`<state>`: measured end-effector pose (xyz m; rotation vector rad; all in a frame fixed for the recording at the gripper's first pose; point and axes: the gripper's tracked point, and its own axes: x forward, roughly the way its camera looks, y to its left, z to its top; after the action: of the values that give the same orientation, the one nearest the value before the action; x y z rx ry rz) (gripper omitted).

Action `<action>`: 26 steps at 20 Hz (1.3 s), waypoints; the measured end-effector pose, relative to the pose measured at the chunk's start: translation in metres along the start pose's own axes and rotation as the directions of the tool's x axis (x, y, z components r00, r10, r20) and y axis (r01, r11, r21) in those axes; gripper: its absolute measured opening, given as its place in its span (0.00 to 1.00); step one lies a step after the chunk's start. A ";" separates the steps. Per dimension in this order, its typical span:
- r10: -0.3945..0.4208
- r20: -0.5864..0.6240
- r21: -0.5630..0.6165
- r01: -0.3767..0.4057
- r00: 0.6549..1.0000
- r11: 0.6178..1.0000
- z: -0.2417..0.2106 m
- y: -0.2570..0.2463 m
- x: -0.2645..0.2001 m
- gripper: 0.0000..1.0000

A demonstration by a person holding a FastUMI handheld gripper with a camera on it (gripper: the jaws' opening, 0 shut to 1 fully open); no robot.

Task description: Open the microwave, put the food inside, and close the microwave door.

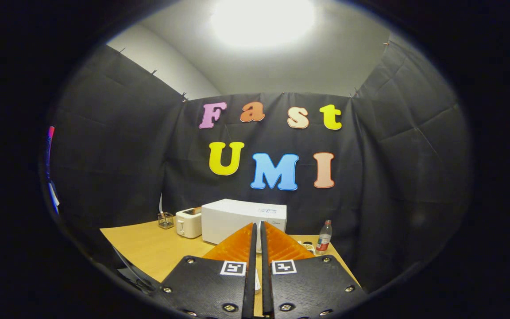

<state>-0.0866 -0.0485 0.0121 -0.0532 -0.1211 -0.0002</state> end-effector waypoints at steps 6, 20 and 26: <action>-0.014 -0.009 0.010 0.014 1.000 1.000 -0.001 -0.012 0.001 0.07; -0.053 -0.007 0.032 0.053 0.999 0.998 0.006 -0.009 0.002 0.96; -0.028 -0.013 0.027 0.028 1.000 0.999 0.007 -0.002 0.000 0.96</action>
<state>-0.0875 -0.0500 0.0189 -0.0242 -0.1090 -0.0271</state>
